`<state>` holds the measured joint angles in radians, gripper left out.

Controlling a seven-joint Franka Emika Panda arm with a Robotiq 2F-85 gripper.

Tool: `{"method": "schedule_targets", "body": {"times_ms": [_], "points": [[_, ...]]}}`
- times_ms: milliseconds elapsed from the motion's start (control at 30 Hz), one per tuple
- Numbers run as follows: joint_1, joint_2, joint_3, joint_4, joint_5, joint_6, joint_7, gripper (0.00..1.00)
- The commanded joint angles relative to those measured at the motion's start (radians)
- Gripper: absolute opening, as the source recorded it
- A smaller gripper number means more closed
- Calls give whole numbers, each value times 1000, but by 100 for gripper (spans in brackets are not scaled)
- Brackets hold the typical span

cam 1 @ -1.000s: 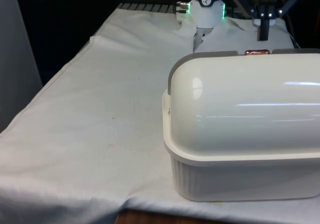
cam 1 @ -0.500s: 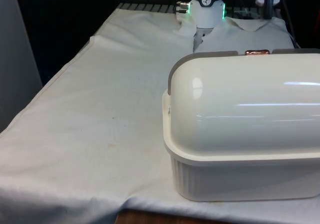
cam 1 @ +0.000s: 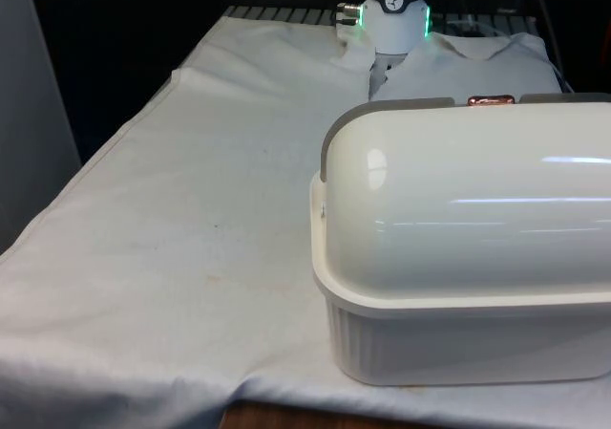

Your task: Open the lid, then close it.

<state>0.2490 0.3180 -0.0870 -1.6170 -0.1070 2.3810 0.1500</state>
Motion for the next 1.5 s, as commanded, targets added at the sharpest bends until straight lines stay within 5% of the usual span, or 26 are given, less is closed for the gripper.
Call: {"method": "schedule_targets", "body": {"times_ms": [0,267,933,1067,1300,1333,1467], "points": [[0,5,0,12,3,-21,3,0],[1,33,1,73,3,-89,5,0],[4,140,11,216,1,-91,8,3],[3,147,12,226,2,-91,8,16],[3,151,13,231,2,-90,8,54],[3,152,13,232,2,-90,8,65],[3,154,13,234,2,-90,8,79]]}}
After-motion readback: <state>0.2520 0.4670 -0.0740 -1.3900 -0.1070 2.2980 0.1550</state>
